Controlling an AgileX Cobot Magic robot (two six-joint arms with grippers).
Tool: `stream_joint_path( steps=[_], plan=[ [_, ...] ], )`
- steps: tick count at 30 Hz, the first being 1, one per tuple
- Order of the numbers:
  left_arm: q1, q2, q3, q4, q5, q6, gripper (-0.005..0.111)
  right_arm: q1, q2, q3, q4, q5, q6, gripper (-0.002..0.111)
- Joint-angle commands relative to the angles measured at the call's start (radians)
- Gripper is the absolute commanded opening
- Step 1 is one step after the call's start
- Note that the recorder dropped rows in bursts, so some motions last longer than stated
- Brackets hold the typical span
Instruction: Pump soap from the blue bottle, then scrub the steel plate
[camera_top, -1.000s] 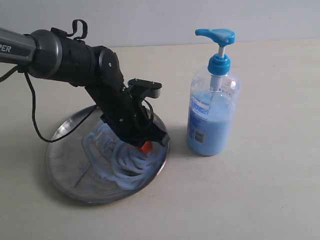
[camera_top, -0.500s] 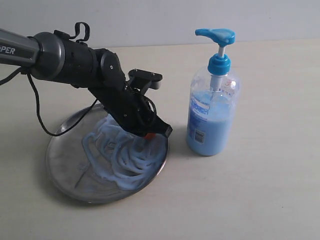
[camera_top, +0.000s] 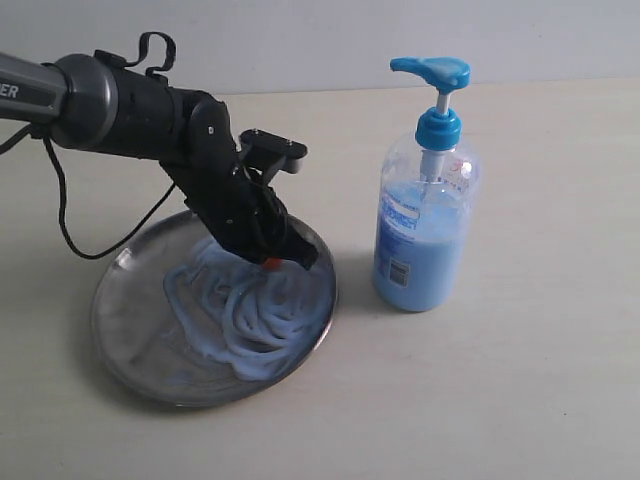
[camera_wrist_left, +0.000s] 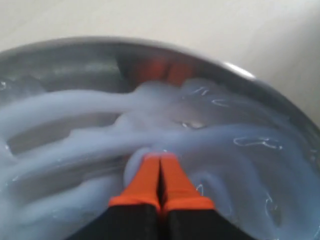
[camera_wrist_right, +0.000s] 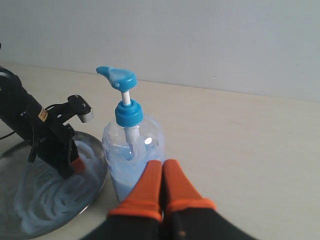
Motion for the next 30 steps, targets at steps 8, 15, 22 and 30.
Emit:
stream_joint_path(
  steps=[8,15,22,30],
  plan=[
    [0.013,0.04,0.022,0.032,0.256,0.038,0.0,-0.002,-0.005,0.009,0.002,-0.012,-0.008,0.0],
    [0.013,0.04,0.022,-0.02,0.332,0.103,0.0,-0.002,-0.005,0.009,0.002,-0.012,-0.008,0.0],
    [0.013,0.04,0.022,-0.199,0.352,0.221,0.0,-0.002,-0.005,0.009,0.001,-0.014,-0.008,0.0],
    [0.013,0.04,0.022,-0.356,0.303,0.293,0.0,-0.002,-0.005,0.009,0.001,-0.015,-0.008,0.0]
  ],
)
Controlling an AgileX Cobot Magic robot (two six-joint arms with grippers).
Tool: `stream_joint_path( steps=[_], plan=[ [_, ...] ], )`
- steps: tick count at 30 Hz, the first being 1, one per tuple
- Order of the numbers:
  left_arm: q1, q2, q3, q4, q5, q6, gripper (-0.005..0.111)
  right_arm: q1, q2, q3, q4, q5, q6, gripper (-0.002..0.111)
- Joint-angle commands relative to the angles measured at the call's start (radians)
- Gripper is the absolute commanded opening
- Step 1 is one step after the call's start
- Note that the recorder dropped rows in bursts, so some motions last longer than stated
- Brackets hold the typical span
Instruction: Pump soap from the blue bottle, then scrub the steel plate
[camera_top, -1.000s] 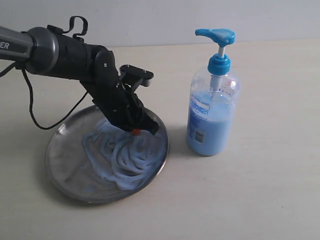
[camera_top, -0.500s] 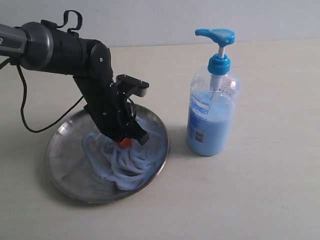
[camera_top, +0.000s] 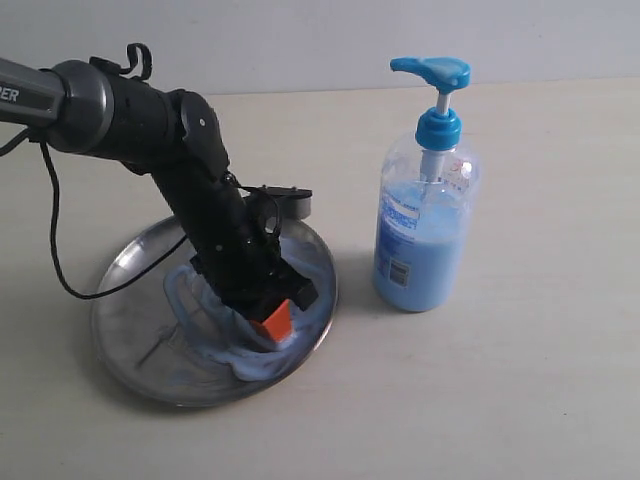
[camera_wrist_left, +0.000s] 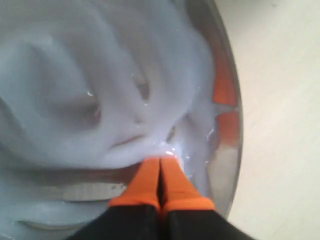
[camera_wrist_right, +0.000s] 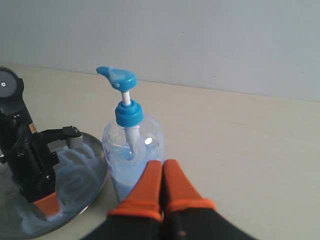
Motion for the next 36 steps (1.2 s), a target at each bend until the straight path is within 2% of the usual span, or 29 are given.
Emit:
stream_joint_path(
  steps=[1,9,17,23,30,36],
  plan=[
    [-0.006,0.029,0.016,-0.033,-0.07,0.019,0.0,-0.002,-0.005,0.009,0.001,-0.015,-0.008,0.0],
    [-0.006,0.029,0.016,-0.046,-0.231,0.018,0.0,-0.002,-0.005,0.009,0.001,-0.015,-0.008,0.0],
    [-0.006,0.029,0.016,-0.042,-0.321,0.016,0.0,-0.002,-0.005,0.009,0.001,-0.015,-0.008,0.0],
    [-0.006,0.029,0.016,0.021,-0.339,-0.022,0.0,-0.002,-0.005,0.009,0.001,-0.015,-0.008,0.0],
    [-0.006,0.029,0.016,0.185,-0.338,-0.143,0.0,-0.002,-0.005,0.009,0.001,-0.015,-0.008,0.0],
    [-0.006,0.029,0.016,0.221,-0.285,-0.145,0.0,-0.002,-0.005,0.009,0.001,-0.015,-0.008,0.0]
  ],
)
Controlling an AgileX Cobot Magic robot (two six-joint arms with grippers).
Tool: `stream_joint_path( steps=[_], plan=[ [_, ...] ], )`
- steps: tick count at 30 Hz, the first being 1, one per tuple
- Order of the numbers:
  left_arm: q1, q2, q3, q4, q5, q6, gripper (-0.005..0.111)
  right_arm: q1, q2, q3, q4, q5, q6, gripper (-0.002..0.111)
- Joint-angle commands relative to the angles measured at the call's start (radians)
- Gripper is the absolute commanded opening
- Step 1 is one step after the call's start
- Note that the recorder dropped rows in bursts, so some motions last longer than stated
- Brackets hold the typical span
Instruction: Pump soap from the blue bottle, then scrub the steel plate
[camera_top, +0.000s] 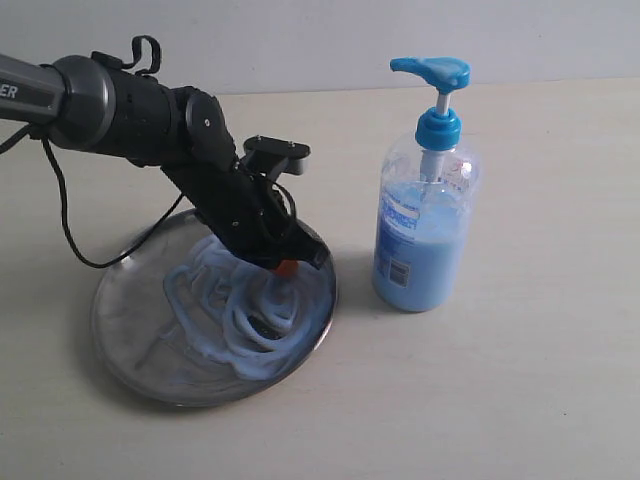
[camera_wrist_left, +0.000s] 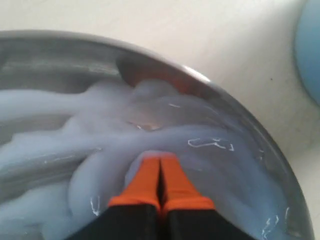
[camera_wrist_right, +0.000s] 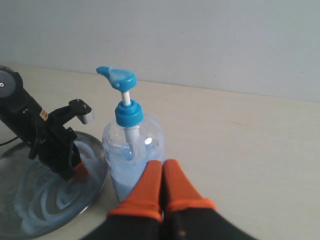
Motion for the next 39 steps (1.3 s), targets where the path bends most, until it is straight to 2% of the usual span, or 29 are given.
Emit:
stream_joint_path(
  steps=[1,18,20,22,29,39],
  plan=[
    [0.0,0.033,0.019,0.098,0.076,-0.011,0.0,-0.002,-0.005,0.009,0.001,-0.015,-0.008,0.0],
    [-0.002,0.033,0.019,0.124,0.295,-0.003,0.0,-0.002,-0.005,0.009,0.001,-0.015,-0.008,0.0],
    [-0.002,0.033,0.019,0.104,0.301,0.011,0.0,-0.002,-0.005,0.009,0.001,-0.015,-0.008,0.0],
    [-0.002,0.033,0.019,0.018,0.308,0.064,0.0,-0.002,-0.005,0.009,0.001,-0.015,-0.008,0.0],
    [-0.002,0.033,0.019,-0.132,0.276,0.154,0.0,-0.002,-0.005,0.009,0.001,-0.014,-0.006,0.0],
    [-0.002,0.033,0.019,-0.158,0.088,0.152,0.0,-0.002,-0.005,0.009,0.001,-0.014,-0.006,0.0]
  ],
)
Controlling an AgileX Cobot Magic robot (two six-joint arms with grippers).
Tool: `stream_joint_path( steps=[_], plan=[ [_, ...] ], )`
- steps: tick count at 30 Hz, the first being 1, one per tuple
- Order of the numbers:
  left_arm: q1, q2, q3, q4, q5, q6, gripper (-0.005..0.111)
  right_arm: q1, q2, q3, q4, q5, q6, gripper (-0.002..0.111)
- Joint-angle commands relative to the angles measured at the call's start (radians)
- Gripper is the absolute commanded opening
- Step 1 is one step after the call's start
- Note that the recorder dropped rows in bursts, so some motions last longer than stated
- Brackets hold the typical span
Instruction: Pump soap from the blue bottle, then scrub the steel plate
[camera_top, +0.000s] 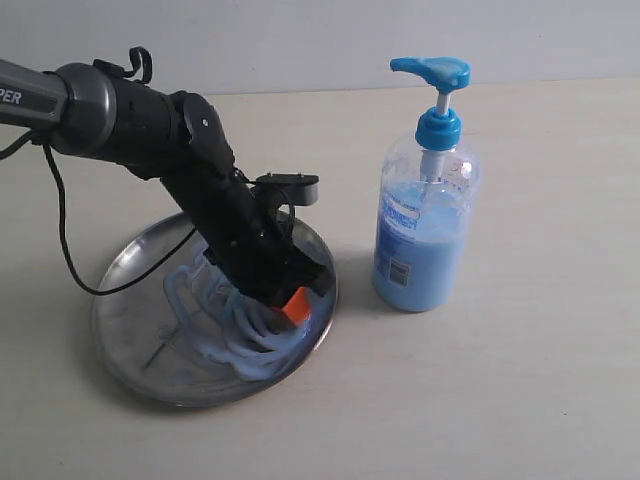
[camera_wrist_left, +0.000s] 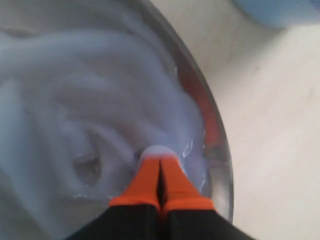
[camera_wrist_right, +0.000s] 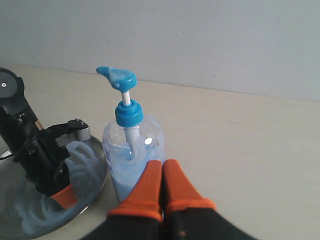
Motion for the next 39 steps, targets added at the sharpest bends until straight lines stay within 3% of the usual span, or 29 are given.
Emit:
stream_joint_path(
  steps=[1,13,20,25,39],
  plan=[
    [-0.004,0.027,0.014,0.038,-0.148,0.004,0.0,-0.002,-0.005,0.009,0.001,-0.014,-0.006,0.0],
    [-0.002,0.027,0.014,0.052,-0.262,-0.022,0.0,-0.002,-0.005,0.009,0.003,-0.017,-0.006,0.0],
    [-0.002,0.027,0.014,0.213,-0.26,-0.148,0.0,-0.002,-0.005,0.009,0.003,-0.017,-0.006,0.0],
    [-0.002,0.027,0.014,0.307,-0.223,-0.206,0.0,-0.002,-0.005,0.009,0.003,-0.017,-0.006,0.0],
    [-0.002,0.027,0.014,0.347,-0.054,-0.204,0.0,-0.002,-0.005,0.009,0.003,-0.017,-0.006,0.0]
  ],
)
